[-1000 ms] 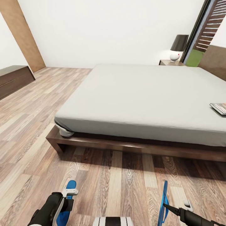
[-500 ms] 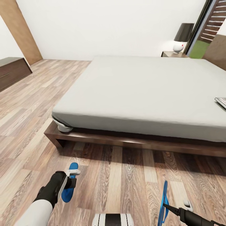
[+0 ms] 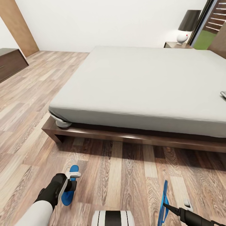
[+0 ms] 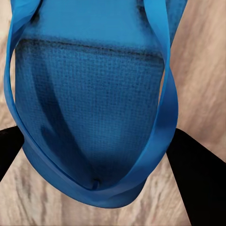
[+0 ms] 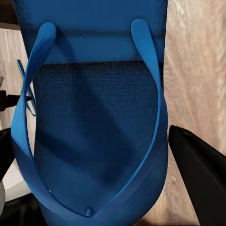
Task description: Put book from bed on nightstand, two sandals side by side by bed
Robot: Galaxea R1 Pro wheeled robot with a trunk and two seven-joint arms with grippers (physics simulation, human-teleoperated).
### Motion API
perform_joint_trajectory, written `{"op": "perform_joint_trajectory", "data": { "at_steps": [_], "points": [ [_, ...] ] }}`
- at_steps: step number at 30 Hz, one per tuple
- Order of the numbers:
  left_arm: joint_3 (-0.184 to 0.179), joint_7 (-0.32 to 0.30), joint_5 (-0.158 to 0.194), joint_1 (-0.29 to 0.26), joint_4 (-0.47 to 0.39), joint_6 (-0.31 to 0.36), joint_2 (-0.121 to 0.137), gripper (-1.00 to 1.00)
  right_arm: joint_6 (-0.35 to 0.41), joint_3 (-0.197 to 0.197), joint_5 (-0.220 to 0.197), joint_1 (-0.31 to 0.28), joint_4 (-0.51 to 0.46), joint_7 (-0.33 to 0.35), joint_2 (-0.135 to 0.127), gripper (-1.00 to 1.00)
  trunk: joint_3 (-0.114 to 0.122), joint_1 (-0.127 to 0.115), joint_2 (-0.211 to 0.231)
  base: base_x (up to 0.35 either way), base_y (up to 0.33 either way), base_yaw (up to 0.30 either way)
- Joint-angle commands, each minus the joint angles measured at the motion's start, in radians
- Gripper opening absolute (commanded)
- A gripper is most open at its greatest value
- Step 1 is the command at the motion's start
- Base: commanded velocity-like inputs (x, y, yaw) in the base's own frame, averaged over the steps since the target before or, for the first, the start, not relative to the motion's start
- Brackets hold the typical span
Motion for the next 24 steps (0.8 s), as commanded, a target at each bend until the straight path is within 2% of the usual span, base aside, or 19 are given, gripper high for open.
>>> {"op": "perform_joint_trajectory", "data": {
  "at_steps": [1, 3, 5, 6, 8, 11, 16, 24],
  "points": [
    [0.004, -0.010, -0.011, 0.000, -0.001, 0.004, -0.001, -1.00, 0.014, -0.011, 0.007, -0.001, -0.001, 0.006, 0.000, -1.00, -0.005, 0.000, -0.001, 0.000, 0.000, 0.000],
    [0.004, -0.010, -0.011, 0.000, -0.001, 0.003, -0.001, -1.00, 0.022, -0.015, 0.006, -0.001, -0.009, 0.012, -0.010, -1.00, -0.005, 0.000, -0.001, 0.000, 0.000, 0.000],
    [0.004, -0.010, -0.011, 0.000, -0.001, 0.003, -0.001, -1.00, 0.080, -0.018, 0.004, -0.001, -0.017, 0.017, -0.049, -1.00, -0.005, 0.000, -0.001, 0.000, 0.000, 0.000],
    [0.004, -0.010, -0.011, 0.000, -0.001, 0.003, -0.002, -1.00, 0.159, -0.018, 0.003, -0.001, -0.020, 0.018, -0.068, -1.00, -0.005, 0.000, -0.001, 0.000, 0.000, 0.000],
    [0.004, -0.010, -0.011, 0.000, -0.001, 0.003, -0.002, -1.00, 0.306, -0.018, 0.002, -0.003, -0.050, 0.013, -0.083, -1.00, -0.005, 0.000, -0.001, 0.000, 0.000, 0.000],
    [0.003, -0.010, -0.011, 0.000, -0.001, 0.003, -0.002, -1.00, 0.388, -0.019, 0.001, -0.004, -0.117, 0.009, -0.087, -1.00, -0.005, 0.000, -0.001, 0.000, 0.000, 0.000],
    [0.003, -0.010, -0.011, 0.000, -0.001, 0.003, -0.004, -1.00, 0.419, -0.019, -0.001, -0.006, -0.155, 0.010, -0.088, -1.00, -0.005, 0.000, -0.001, 0.000, 0.000, 0.000],
    [0.004, -0.010, -0.011, 0.000, -0.001, 0.003, -0.003, -1.00, 0.422, -0.018, 0.000, -0.007, -0.158, 0.012, -0.088, -1.00, -0.036, 0.004, -0.002, 0.000, 0.000, 0.000]
  ]
}}
